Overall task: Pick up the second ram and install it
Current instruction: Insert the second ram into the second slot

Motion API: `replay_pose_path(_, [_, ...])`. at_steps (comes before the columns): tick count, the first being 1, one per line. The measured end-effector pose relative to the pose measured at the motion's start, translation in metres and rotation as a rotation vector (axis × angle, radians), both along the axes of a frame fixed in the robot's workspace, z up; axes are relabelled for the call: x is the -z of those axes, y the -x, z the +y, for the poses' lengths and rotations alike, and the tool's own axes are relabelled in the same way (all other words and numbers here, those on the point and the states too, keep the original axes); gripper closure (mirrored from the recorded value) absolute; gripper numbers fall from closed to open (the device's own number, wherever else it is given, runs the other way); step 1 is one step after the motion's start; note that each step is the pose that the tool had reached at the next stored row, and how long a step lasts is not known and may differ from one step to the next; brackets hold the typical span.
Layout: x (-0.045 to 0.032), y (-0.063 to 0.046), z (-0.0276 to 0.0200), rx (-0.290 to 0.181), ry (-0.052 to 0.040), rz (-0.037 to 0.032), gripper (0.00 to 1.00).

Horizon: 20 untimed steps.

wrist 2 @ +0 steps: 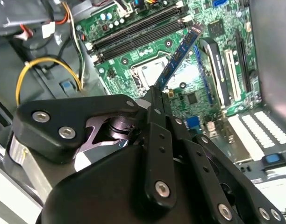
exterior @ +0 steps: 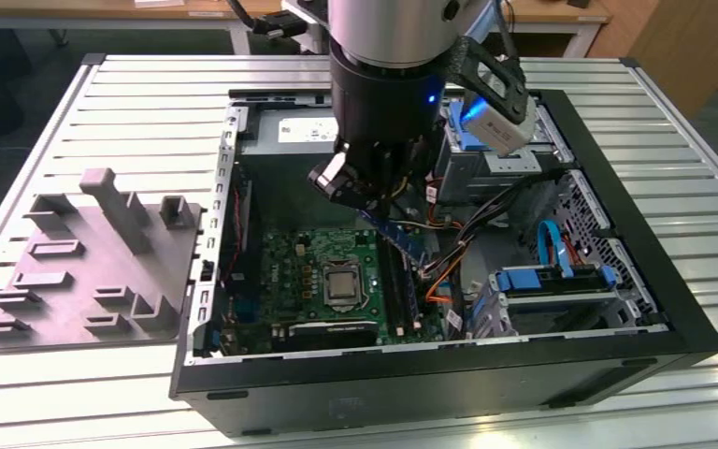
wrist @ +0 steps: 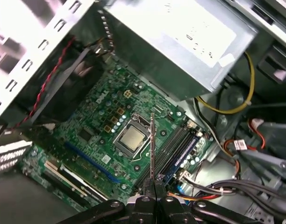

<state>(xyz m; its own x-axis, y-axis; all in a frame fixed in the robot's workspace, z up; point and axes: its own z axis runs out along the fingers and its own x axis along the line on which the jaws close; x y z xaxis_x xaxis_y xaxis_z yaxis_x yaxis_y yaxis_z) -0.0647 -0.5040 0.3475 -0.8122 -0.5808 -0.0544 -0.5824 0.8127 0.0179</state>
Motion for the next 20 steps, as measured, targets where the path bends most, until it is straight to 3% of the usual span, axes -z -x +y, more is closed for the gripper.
replay_pose_path(20, [0.0009,0.0,0.0,0.362,0.0,0.0,0.89])
